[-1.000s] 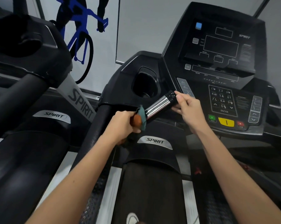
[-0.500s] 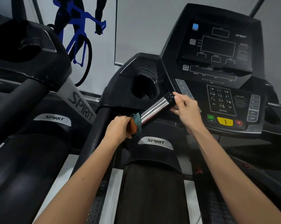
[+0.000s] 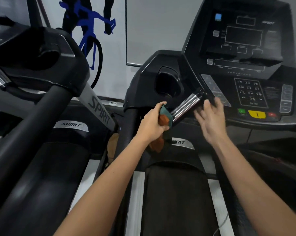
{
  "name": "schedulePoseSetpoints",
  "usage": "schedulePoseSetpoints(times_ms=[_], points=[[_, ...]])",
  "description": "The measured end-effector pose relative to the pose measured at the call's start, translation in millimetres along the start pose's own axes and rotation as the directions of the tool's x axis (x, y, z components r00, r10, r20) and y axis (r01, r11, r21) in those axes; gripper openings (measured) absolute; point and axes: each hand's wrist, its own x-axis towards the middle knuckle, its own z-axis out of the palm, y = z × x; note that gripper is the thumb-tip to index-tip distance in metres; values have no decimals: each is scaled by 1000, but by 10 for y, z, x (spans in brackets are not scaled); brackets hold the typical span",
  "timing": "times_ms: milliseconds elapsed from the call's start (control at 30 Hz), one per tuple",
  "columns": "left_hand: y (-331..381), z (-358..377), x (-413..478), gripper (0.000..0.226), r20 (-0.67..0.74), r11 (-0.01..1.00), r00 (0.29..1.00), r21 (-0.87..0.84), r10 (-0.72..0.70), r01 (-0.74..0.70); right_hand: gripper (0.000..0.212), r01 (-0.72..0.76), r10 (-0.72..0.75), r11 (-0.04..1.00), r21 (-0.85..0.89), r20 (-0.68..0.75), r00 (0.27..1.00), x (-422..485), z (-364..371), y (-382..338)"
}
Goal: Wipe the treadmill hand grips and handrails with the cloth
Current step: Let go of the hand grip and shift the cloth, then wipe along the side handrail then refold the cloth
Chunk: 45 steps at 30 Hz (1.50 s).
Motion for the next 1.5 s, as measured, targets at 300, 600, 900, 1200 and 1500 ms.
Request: schedulePoseSetpoints(times_ms=[300, 600, 900, 1200, 1500], points=[[-143, -178, -235, 37, -49, 924, 995, -378, -86, 61, 35, 102, 34, 834, -542, 236, 971, -821, 405, 608], [-319, -430, -460, 37, 242, 667, 961, -695, -133, 267, 21, 242, 11, 646, -724, 325, 946, -785, 473, 441], [-466, -658, -607, 13, 80, 990, 994, -126, 77, -67, 10, 229, -186, 569, -789, 148, 971, -690, 359, 286], [-616, -603, -575, 14, -65, 962, 997, -272, -35, 16, 12, -95, 203, 832, -547, 140, 969, -791, 635, 690], [-954, -623, -494, 21, -294, 992, 952, -120, -83, 50, 42, -237, 327, 898, -371, 202, 923, -666, 1005, 947]])
